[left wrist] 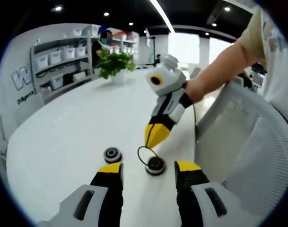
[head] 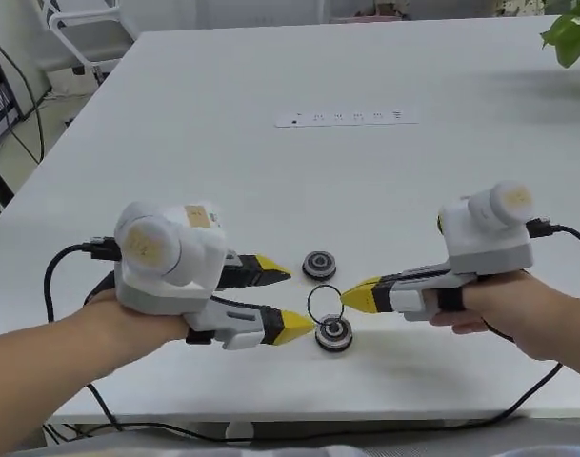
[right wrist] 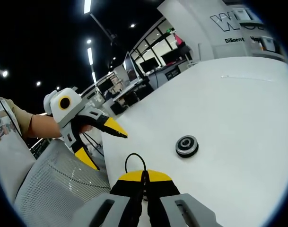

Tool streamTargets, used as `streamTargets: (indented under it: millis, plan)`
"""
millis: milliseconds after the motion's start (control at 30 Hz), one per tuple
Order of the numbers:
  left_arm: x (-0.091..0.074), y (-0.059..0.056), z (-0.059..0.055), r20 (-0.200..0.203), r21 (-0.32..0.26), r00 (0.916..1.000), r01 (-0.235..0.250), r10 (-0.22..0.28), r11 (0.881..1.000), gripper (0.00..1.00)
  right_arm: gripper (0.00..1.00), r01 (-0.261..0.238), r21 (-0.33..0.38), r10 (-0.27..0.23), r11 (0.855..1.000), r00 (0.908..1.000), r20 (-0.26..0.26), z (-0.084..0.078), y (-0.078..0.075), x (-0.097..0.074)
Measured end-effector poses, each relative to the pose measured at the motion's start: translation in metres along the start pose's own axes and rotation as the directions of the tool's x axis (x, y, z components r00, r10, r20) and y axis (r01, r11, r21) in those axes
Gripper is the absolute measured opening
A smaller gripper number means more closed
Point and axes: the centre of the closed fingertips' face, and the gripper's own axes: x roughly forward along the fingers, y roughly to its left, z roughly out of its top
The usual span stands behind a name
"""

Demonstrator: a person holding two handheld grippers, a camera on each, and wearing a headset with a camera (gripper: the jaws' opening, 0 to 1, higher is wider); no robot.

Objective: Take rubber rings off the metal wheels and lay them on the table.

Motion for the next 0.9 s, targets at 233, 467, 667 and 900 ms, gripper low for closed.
streamTargets:
  millis: [233,467,667,900]
  plan:
    - [-0.014,0.010,-0.008,0.015,-0.025,0.9985,-0.052,0.053,0.998,0.50,0.00,0.000,-0.006,0.000,1.000,0.9999,-0.010,0.006,0.003,0.012]
    - [-0.029,0.020,-0.016,0.019,-0.069,0.9951,-0.096,0.097,0.993,0.54,0.00,0.021,-0.016,-0.022,1.000,0.9994,-0.026,0.009,0.000,0.026]
    - [-0.039,0.026,-0.021,0.018,-0.084,0.9922,-0.122,0.124,0.989,0.57,0.00,0.055,-0.005,-0.055,0.998,0.9970,-0.054,0.004,-0.009,0.037]
    - [-0.047,0.030,-0.032,0.003,-0.100,0.9892,-0.145,0.146,0.984,0.60,0.00,0.085,-0.002,-0.085,0.996,0.9935,-0.076,-0.001,-0.016,0.048]
